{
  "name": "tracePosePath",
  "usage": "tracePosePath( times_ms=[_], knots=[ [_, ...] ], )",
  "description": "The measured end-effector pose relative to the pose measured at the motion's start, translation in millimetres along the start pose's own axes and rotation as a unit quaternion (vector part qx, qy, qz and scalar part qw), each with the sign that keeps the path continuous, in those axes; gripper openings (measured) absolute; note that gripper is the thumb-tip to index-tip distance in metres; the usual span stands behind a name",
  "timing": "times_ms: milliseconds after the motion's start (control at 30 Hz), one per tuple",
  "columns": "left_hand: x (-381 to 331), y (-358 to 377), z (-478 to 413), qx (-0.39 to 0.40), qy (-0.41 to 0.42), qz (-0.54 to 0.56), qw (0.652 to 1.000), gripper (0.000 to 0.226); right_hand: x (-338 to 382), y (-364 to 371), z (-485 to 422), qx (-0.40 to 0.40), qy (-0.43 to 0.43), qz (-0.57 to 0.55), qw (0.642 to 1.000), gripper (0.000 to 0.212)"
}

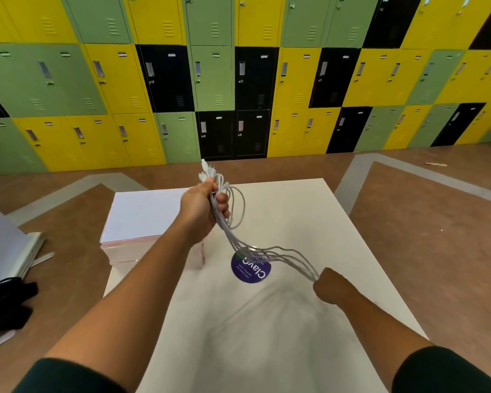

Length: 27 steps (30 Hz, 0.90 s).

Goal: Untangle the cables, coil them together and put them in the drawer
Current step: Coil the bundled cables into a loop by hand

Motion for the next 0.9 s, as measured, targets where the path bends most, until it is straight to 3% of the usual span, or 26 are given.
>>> tracePosePath(
  times_ms=[100,167,267,367,533,700,900],
  knots=[
    [25.5,4.9,-3.6,0.015,-0.028,-0.007,0.999,0.028,6.2,-3.8,-3.9,-0.010,-0.005,-0.037,0.999,0.023],
    [39.8,9.9,-4.4,0.020,-0.041,-0.022,0.999,0.027,32.4,-21.1,-2.8,-0.073,-0.066,-0.091,0.991,0.034],
    [51.8,21.1,1.9,0.018,-0.043,-0.038,0.998,0.029,97.9,-57.3,17.6,-0.172,-0.214,-0.225,0.935,0.016],
    [52.8,30.7,8.2,0.010,-0.018,-0.079,0.997,0.032,160.3,-66.0,43.1,-0.118,-0.298,-0.336,0.886,0.031],
    [42.5,30.8,13.5,-0.003,0.018,-0.144,0.989,0.034,184.7,-45.2,45.0,-0.006,-0.254,-0.481,0.839,0.053],
    [39.0,17.9,14.2,-0.016,0.040,-0.246,0.968,0.036,182.1,-30.9,35.4,0.028,-0.235,-0.448,0.862,0.070],
    [33.1,20.0,18.7,-0.019,0.059,-0.295,0.954,0.034,181.1,-39.1,32.3,-0.029,-0.193,-0.434,0.879,0.037]
  ],
)
Point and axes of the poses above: each hand's wrist, its own z-axis away from the middle knuckle, its own y-axis out of the palm, x = y × z, the point moved 8 cm from there along -z, towards the middle knuckle, and after that the axes turned 10 degrees about -y, right-handed, at the moved point
